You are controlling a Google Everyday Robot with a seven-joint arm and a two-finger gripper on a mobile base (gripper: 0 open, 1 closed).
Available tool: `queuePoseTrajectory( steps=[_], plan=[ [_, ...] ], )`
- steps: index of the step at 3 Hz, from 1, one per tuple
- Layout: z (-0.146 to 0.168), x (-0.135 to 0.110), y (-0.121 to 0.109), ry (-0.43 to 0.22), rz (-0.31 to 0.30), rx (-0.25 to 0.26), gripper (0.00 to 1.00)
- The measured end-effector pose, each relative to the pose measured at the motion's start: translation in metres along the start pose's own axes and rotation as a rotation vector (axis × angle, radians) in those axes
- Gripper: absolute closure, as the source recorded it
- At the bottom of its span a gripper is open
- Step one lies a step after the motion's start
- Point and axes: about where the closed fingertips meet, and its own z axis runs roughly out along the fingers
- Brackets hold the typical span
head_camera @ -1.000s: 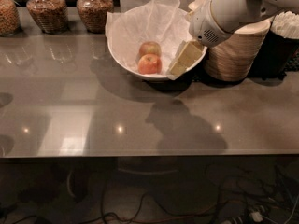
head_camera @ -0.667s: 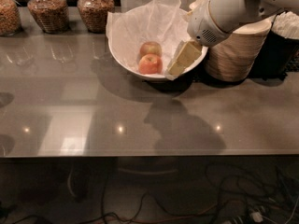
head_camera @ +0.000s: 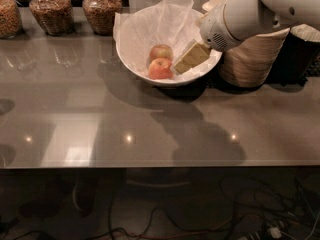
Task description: Pick apple from white bowl
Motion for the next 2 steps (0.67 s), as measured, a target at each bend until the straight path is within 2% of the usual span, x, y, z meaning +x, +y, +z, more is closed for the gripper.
queuePoseTrajectory(
  steps=[1, 2],
  plan=[
    [0.011, -0.005, -0.006, -0.028, 0.028, 0.019, 0.43],
    [0.023, -0.006, -0.001, -0.040, 0.047, 0.004, 0.52]
  ],
)
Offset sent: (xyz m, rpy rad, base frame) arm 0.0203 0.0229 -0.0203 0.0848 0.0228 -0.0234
